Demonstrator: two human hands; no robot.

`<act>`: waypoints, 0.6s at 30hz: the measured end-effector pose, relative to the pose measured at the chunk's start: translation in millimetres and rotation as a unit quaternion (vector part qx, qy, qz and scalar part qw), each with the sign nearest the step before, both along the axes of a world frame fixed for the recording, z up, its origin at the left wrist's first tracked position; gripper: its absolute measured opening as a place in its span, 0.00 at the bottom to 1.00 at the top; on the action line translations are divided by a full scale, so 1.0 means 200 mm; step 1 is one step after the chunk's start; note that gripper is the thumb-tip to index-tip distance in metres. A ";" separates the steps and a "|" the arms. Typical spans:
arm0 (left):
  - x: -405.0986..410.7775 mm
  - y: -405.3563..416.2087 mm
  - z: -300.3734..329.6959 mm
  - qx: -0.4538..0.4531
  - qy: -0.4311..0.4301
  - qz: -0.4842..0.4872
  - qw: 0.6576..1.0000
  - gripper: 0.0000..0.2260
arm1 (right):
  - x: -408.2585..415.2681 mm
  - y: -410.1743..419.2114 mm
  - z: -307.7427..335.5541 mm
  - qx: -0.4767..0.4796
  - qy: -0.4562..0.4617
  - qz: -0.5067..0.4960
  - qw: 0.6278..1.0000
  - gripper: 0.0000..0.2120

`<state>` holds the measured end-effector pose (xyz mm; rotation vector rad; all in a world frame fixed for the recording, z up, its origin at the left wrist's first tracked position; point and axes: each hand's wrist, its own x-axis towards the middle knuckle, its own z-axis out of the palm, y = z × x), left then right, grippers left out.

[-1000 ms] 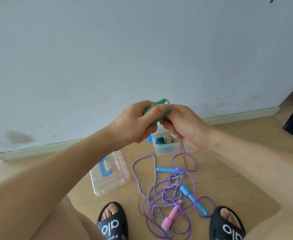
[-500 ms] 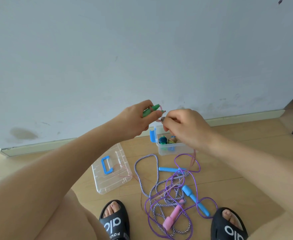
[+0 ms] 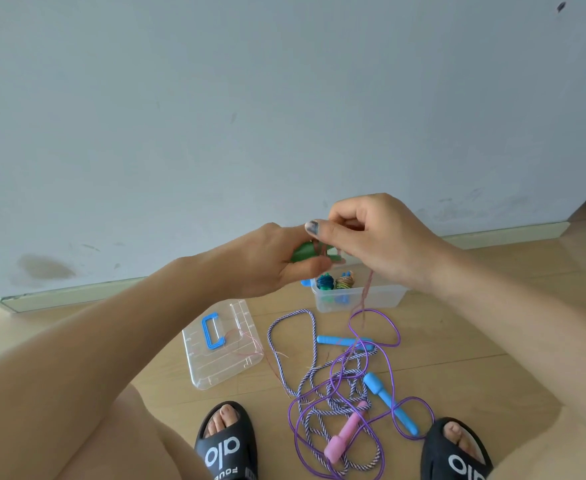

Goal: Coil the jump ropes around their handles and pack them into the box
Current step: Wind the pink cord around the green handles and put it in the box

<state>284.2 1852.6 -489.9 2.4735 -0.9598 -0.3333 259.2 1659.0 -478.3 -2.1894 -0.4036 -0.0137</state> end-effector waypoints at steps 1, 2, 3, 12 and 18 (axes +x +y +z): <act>-0.01 -0.01 -0.01 0.011 -0.006 -0.008 1.000 0.09 | 0.00 0.00 0.00 0.004 -0.001 0.006 1.000 0.19; -0.03 -0.02 -0.01 0.015 -0.010 -0.013 1.000 0.12 | 0.00 0.01 0.00 0.011 -0.001 0.006 1.000 0.19; -0.04 -0.03 -0.02 0.010 -0.012 -0.017 1.000 0.15 | 0.01 0.01 0.00 0.020 0.002 0.004 1.000 0.19; -0.11 -0.05 0.05 -0.129 -0.022 -0.008 0.991 0.10 | 0.05 0.01 -0.07 0.174 0.160 0.030 0.971 0.28; -0.11 -0.03 0.05 -0.168 -0.017 0.022 0.985 0.07 | 0.01 0.06 -0.08 0.214 0.227 0.017 0.950 0.24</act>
